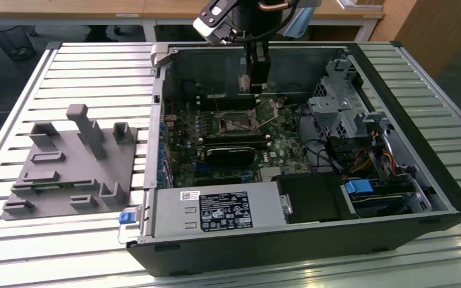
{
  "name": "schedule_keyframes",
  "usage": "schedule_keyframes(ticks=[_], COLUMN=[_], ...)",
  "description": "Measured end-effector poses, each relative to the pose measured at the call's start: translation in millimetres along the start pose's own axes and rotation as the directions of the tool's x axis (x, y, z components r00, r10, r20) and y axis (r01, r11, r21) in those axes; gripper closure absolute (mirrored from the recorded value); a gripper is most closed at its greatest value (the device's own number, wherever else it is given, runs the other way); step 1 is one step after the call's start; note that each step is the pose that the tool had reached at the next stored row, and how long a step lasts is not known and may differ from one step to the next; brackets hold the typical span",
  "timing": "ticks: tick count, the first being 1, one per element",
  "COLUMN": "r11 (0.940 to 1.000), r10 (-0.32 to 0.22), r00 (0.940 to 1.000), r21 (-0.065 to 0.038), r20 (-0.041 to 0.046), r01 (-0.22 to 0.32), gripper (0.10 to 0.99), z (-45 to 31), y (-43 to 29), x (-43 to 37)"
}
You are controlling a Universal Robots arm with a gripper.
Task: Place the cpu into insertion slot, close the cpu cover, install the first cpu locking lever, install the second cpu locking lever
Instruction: 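Place the cpu into insertion slot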
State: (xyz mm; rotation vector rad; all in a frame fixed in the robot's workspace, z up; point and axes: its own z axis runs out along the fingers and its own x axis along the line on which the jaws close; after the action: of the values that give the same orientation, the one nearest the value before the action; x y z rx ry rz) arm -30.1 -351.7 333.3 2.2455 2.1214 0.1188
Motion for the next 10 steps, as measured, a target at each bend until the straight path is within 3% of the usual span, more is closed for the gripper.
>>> schedule_keyframes(ticks=[10], r11=[0.9999], r10=[-0.014], r00=[0.9999], r21=[0.000], r20=[-0.0020], r01=[0.014], gripper=[0.545], z=[2.5], y=[-0.2], x=[-0.1])
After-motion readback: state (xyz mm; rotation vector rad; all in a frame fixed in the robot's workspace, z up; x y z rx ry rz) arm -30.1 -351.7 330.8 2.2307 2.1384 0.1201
